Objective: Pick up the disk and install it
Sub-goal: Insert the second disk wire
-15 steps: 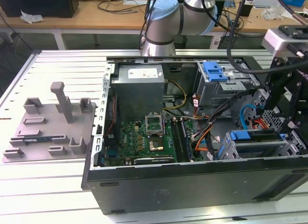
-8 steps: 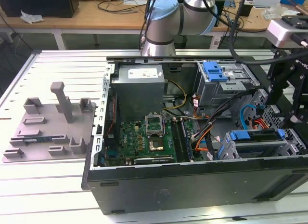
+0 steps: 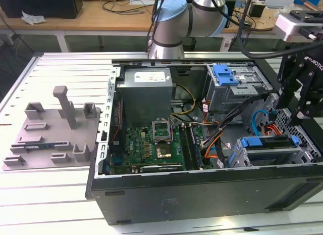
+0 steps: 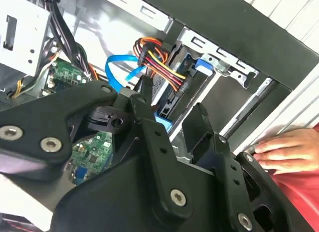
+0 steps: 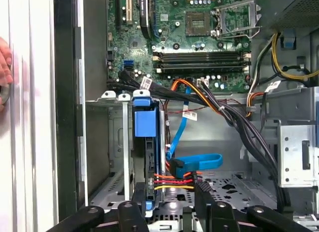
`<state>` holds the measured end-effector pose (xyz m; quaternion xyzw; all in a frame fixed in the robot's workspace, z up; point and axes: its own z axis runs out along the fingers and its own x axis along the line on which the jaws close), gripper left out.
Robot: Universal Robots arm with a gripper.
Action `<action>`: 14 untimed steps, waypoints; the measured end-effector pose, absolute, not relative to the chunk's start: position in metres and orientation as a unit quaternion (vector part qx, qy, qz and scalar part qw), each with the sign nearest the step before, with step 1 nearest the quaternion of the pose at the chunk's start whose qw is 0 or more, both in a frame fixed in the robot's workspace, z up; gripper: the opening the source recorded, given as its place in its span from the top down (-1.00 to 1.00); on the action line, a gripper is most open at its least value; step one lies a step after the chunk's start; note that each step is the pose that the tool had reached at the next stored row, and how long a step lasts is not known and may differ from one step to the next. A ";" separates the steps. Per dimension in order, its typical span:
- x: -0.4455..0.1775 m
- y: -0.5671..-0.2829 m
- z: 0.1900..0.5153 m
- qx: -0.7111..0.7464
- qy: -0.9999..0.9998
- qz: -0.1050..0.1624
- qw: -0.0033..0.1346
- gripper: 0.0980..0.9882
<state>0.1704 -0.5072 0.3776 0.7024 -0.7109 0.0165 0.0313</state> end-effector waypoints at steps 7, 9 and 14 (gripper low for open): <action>0.169 -0.498 0.377 0.720 -0.691 0.012 0.060 0.07; 0.168 -0.493 0.377 0.721 -0.690 0.013 0.061 0.07; 0.166 -0.489 0.376 0.721 -0.689 0.022 0.070 0.07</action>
